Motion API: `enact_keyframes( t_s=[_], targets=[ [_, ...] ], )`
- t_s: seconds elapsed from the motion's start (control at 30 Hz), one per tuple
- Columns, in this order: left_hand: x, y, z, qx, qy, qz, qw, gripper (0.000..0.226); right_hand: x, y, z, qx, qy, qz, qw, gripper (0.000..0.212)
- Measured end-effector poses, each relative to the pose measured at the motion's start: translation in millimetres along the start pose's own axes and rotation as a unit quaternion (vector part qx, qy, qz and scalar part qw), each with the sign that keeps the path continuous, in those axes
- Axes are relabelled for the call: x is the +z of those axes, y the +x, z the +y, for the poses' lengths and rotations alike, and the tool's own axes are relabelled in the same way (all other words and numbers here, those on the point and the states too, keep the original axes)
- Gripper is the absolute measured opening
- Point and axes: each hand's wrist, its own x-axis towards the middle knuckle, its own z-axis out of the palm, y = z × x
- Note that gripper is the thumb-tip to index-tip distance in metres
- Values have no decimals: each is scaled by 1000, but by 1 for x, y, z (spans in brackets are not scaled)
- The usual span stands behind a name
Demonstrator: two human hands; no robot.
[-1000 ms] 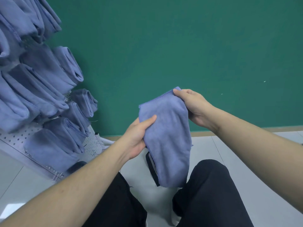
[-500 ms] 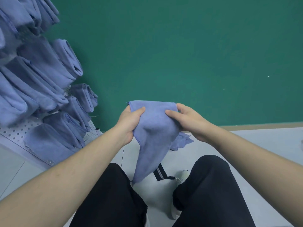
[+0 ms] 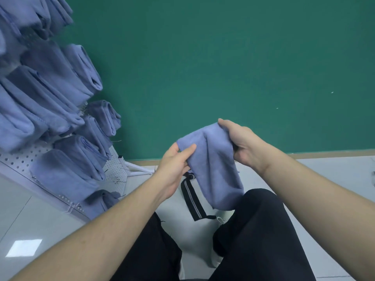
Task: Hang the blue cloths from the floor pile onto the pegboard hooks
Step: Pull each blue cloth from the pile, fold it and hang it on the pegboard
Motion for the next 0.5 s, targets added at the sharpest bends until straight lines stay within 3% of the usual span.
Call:
enact_keyframes(
  t_s=[0.23,0.3,0.37,0.4,0.5],
  targets=[
    [4,8,12,18,-45,63,997,22,-14,-12,21,-63,-199,-134,969,34],
    [2,12,16,9,-34,83,996,19,-15,-12,25,-65,-196,-126,970,34],
    [-1,13,21,1,-21,102,995,19,-14,-12,26,-60,-217,-116,967,9],
    [-3,14,24,-2,-20,108,994,18,-13,-12,25,-56,-239,-113,963,6],
    [-9,14,31,-1,8,110,994,12,-13,-8,25,-67,-263,-90,958,18]
  ],
)
